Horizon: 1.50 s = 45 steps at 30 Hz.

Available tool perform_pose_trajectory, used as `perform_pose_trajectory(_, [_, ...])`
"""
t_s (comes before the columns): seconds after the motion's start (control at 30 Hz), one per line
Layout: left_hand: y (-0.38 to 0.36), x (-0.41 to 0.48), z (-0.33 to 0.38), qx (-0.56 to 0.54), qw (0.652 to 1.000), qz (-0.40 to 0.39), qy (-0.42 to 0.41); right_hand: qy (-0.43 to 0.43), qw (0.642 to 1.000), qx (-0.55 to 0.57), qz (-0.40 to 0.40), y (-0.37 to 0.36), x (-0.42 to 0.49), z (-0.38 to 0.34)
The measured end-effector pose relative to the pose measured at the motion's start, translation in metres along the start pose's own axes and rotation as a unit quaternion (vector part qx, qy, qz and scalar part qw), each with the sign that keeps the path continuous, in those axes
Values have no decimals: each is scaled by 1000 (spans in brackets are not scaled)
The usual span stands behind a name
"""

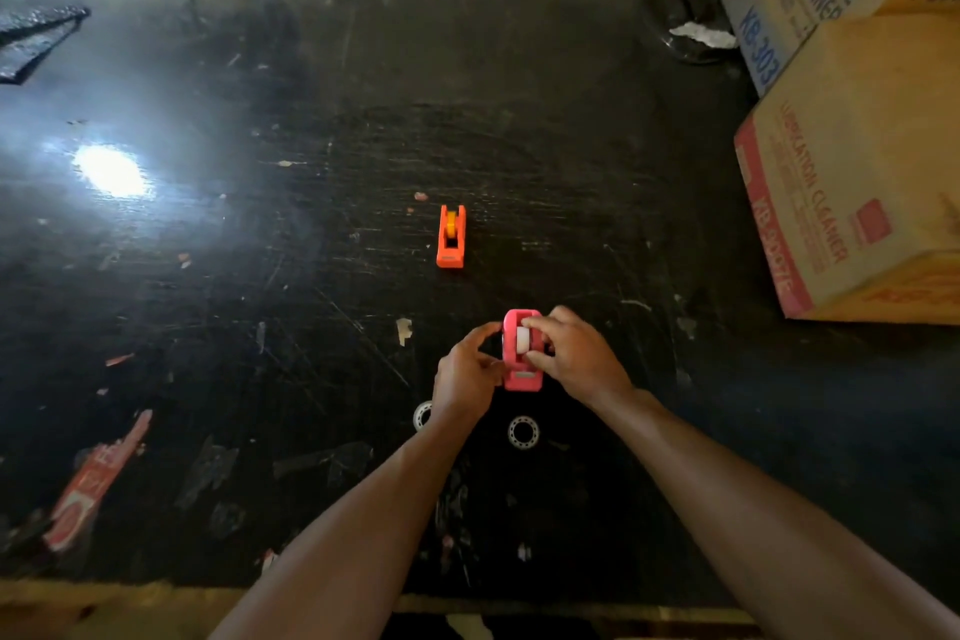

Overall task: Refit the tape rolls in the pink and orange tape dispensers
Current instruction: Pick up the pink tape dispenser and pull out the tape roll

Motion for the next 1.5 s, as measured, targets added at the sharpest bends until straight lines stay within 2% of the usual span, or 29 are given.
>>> perform_pose_trajectory(0.2, [0,-2,-2,-2,1000,11,1,30,998,-53,-5,4,3,-10])
perform_pose_trajectory(0.4, [1,-6,1,-10,1000,6,12,17,1000,-5,17,13,-6,-11])
perform_pose_trajectory(0.57, [12,-17,18,-24,998,52,-21,6,999,18,34,22,-17,-11])
perform_pose_trajectory(0.83, [11,-29,33,-107,993,13,-52,5,998,42,56,26,-30,-18])
perform_pose_trajectory(1.27, [9,-36,30,-60,996,-1,-59,-6,994,76,76,16,-50,-16])
perform_pose_trajectory(1.4, [5,-37,28,-53,997,-6,-51,-25,992,91,86,13,-56,-8])
perform_pose_trajectory(1.5, [9,-36,24,-70,997,16,-41,-78,982,122,119,10,-63,13])
Point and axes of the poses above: each hand's wrist, its own x-axis towards the middle knuckle, its own y-axis out of the back of the hand, z = x × y, the point moved 10 cm from there along x, towards the middle knuckle, and after that the axes turned 15 degrees about -x, right-handed, at the moved point
